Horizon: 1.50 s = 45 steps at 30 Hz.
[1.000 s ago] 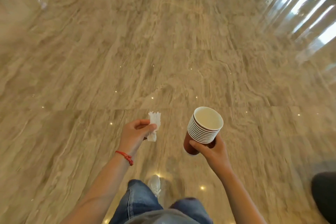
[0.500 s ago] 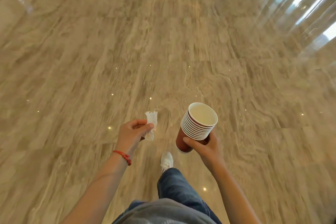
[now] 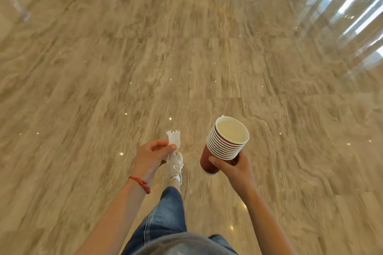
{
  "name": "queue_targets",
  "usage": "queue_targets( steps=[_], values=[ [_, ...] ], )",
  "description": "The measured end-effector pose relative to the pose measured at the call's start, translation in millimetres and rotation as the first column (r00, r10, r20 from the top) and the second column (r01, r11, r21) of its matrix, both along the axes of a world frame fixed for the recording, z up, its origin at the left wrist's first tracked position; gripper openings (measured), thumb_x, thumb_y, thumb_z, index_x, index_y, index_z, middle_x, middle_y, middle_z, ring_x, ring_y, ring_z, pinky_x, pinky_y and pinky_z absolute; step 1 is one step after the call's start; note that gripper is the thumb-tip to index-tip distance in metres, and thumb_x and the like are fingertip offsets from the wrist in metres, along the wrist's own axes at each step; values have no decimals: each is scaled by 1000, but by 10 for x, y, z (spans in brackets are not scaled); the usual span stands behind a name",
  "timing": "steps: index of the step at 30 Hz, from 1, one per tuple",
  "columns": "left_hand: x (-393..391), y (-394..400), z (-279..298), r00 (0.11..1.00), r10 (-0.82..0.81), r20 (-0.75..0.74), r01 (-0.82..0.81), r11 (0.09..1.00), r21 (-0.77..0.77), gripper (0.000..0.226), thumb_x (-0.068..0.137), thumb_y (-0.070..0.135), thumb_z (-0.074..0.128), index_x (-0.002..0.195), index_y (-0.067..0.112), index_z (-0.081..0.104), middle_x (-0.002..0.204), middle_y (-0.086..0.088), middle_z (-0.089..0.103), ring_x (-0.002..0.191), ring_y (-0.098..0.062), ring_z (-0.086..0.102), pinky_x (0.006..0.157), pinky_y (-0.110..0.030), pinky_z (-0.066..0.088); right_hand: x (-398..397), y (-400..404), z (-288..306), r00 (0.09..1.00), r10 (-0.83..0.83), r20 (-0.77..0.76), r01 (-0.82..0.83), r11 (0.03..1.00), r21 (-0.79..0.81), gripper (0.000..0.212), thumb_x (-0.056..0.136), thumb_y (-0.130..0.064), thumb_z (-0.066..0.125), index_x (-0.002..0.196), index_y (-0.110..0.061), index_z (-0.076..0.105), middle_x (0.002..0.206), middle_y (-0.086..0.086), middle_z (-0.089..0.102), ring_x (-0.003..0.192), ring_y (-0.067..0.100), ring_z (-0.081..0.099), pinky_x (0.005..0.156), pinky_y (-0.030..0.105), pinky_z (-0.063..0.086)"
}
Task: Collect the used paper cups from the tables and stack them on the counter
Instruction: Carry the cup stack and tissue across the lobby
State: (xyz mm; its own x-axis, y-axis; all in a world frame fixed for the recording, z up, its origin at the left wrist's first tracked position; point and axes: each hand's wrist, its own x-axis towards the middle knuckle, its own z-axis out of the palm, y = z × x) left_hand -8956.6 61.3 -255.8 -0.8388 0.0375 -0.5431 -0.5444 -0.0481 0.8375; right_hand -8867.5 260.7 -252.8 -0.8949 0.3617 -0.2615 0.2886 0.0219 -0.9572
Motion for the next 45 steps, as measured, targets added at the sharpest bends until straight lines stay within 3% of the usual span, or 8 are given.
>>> queue_targets(
  steps=[5, 11, 17, 23, 28, 33, 39, 45],
  values=[
    [-1333, 387, -20, 999, -27, -21, 27, 1000, 5, 19, 71, 4, 75, 86, 8, 65, 82, -16, 70, 76, -27, 66, 70, -35, 53, -1349, 354, -70, 999, -45, 9, 45, 999, 10, 52, 65, -22, 84, 109, -29, 58, 99, -10, 71, 93, 3, 66, 73, 21, 53],
    [-2872, 833, 137, 995, -87, -47, 85, 995, -46, 16, 72, 6, 74, 84, 11, 66, 86, -18, 69, 83, -32, 66, 79, -42, 53, -2877, 792, 127, 996, -83, -31, 84, 996, 17, 50, 68, -16, 81, 111, -25, 58, 97, -12, 71, 92, 2, 66, 71, 15, 53],
    [-4093, 1331, 87, 996, -88, -25, 86, 994, -64, 15, 70, 9, 76, 80, 15, 67, 82, -16, 70, 82, -31, 67, 78, -41, 53, -4001, 1236, 71, 994, -106, 0, 106, 994, -29, 51, 68, -10, 81, 113, -15, 58, 100, -2, 70, 93, 8, 66, 71, 21, 53],
    [-5387, 1988, -76, 996, -85, -16, 84, 994, -67, 14, 69, 8, 77, 77, 16, 68, 70, -5, 72, 77, -29, 68, 68, -34, 53, -5292, 1884, -161, 997, -82, 2, 82, 996, -35, 54, 67, -10, 81, 116, -12, 57, 100, -3, 70, 93, 6, 66, 70, 15, 52],
    [-6490, 2614, 79, 997, -75, -32, 73, 994, -77, 16, 70, 7, 77, 82, 10, 67, 80, -15, 70, 83, -33, 67, 77, -42, 53, -6455, 2521, -73, 999, -37, -12, 37, 999, -27, 57, 68, -16, 83, 117, -23, 55, 103, -8, 70, 97, 4, 65, 74, 16, 52],
    [-7503, 3134, 232, 994, -85, -63, 81, 995, -62, 15, 71, 7, 76, 81, 11, 67, 80, -15, 70, 81, -30, 67, 78, -41, 53, -7496, 3043, 54, 1000, -29, -8, 29, 1000, -11, 56, 66, -22, 83, 115, -26, 56, 104, -8, 70, 99, 8, 65, 82, 30, 52],
    [-8656, 3589, 95, 996, -78, -33, 76, 996, -40, 15, 68, 7, 77, 71, 18, 68, 69, -6, 72, 74, -24, 69, 64, -29, 53, -8660, 3450, -39, 1000, -28, -8, 27, 999, -39, 63, 63, -28, 82, 120, -23, 54, 105, -9, 69, 99, 7, 65, 75, 19, 54],
    [-10182, 4014, -10, 996, -77, -35, 75, 996, -48, 17, 68, 8, 78, 81, 12, 68, 76, -11, 72, 80, -29, 68, 75, -39, 53, -10159, 3862, -54, 999, -25, -23, 24, 999, -23, 55, 66, -22, 82, 114, -29, 56, 103, -13, 69, 98, 5, 65, 77, 23, 55]
  ],
)
